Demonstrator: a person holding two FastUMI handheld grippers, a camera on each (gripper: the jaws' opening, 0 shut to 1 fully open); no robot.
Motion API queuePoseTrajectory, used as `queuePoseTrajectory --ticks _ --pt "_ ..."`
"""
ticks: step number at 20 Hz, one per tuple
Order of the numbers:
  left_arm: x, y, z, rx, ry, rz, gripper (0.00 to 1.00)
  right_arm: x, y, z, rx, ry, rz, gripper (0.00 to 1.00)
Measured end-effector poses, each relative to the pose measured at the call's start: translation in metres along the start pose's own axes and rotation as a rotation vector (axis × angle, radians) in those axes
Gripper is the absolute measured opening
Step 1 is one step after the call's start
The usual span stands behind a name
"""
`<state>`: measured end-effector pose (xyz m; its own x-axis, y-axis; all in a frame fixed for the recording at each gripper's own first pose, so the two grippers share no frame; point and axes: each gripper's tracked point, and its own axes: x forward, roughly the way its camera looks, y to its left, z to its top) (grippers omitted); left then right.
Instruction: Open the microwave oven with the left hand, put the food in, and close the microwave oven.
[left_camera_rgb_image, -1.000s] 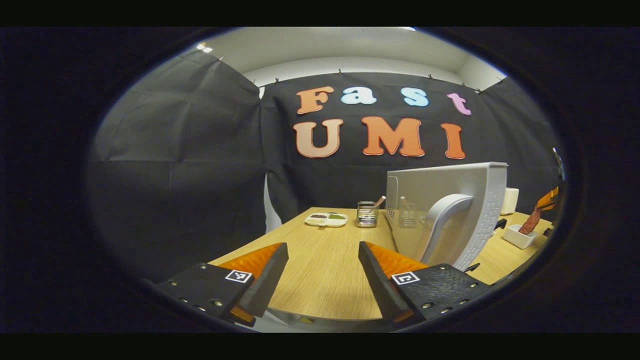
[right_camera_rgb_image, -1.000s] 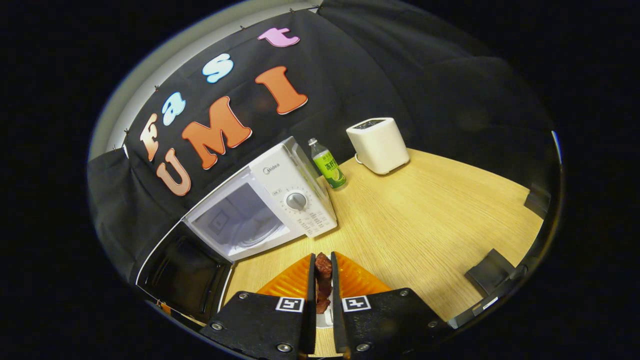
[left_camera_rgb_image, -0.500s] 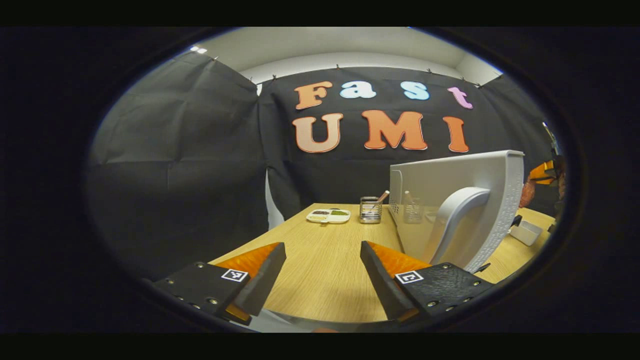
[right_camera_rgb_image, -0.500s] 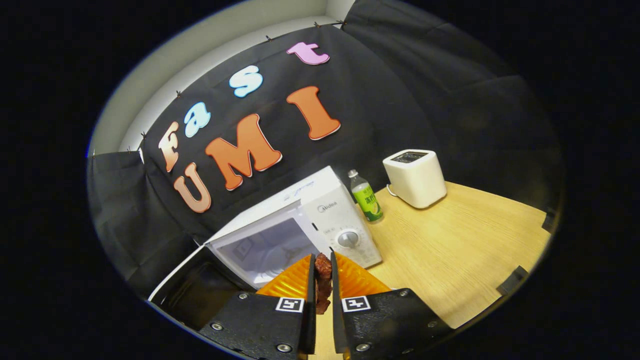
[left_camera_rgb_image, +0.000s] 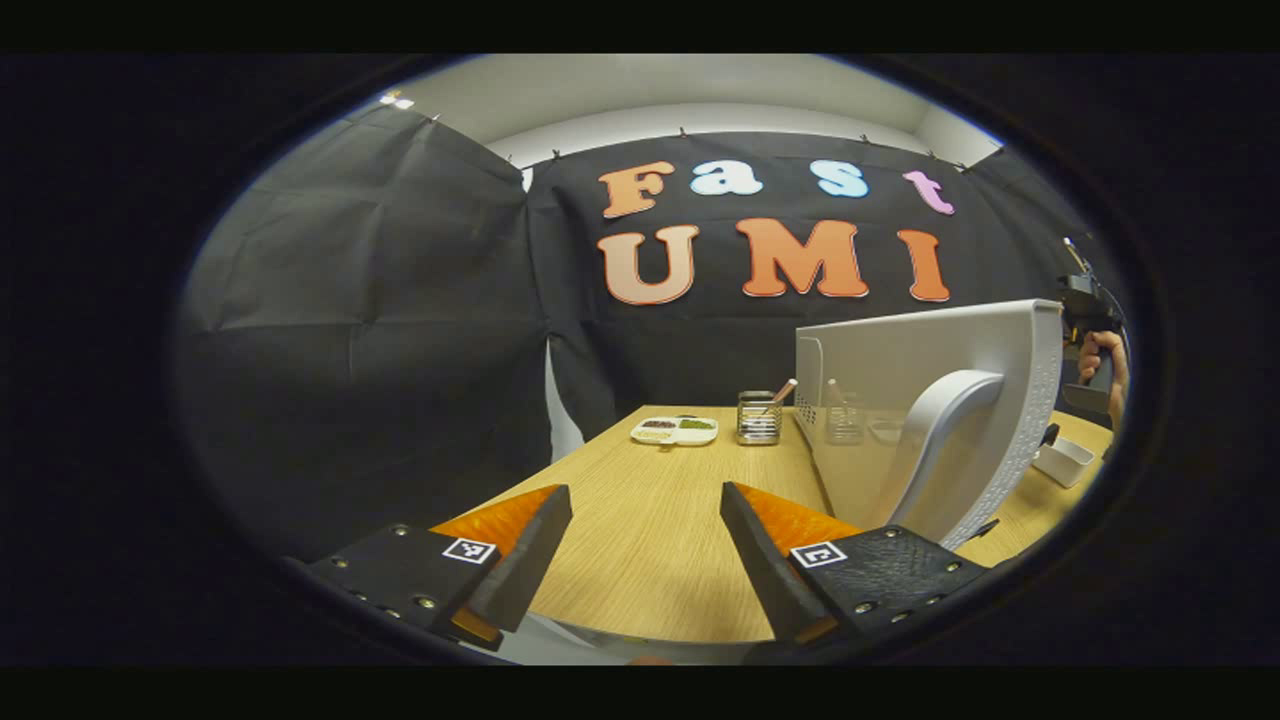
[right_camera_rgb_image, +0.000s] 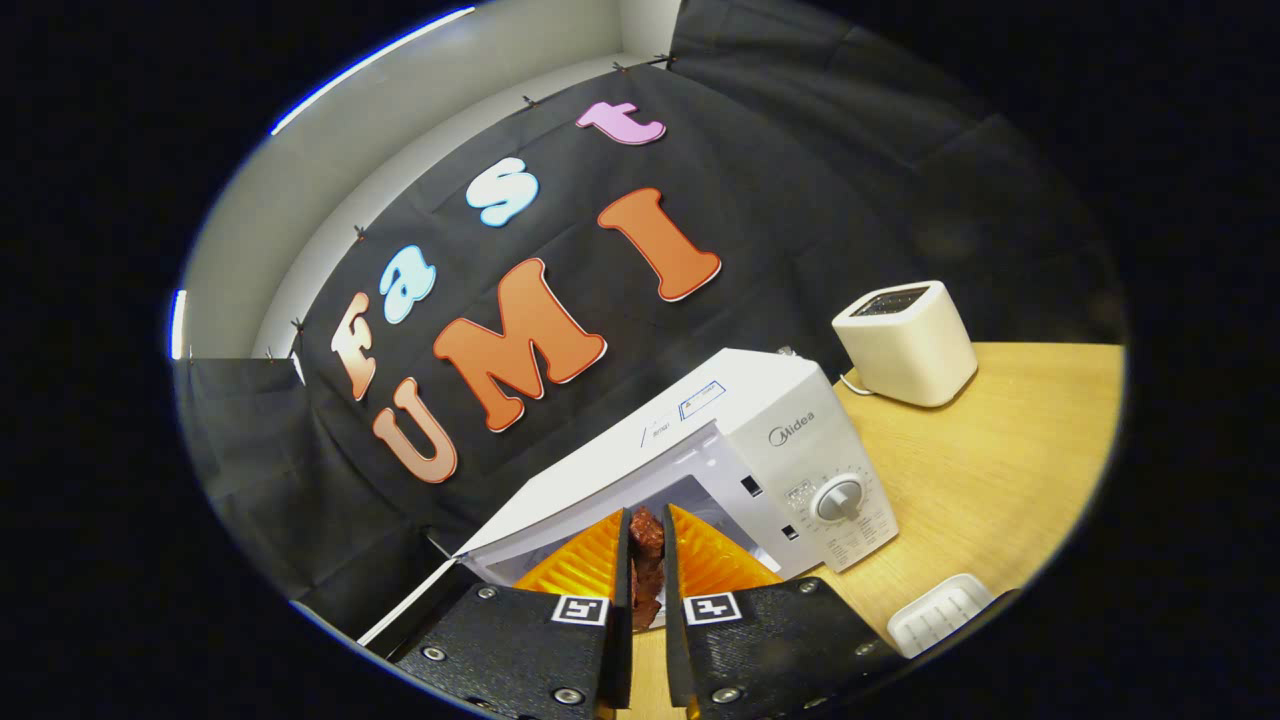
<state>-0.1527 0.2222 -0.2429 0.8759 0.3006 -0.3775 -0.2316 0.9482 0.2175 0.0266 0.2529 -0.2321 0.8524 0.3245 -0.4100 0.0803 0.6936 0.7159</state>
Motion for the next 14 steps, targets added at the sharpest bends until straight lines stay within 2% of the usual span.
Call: queuePoseTrajectory --ticks 8,14 --pt "0.0 0.02 -0.012 -0.023 0.025 0.029 0.9 0.068 -0.004 -0.038 0.123 -0.089 -0.082 0.13" --pt "-0.001 0.03 -0.025 -0.043 0.052 0.046 0.9 0.107 -0.008 -0.056 0.133 -0.179 -0.126 0.13"
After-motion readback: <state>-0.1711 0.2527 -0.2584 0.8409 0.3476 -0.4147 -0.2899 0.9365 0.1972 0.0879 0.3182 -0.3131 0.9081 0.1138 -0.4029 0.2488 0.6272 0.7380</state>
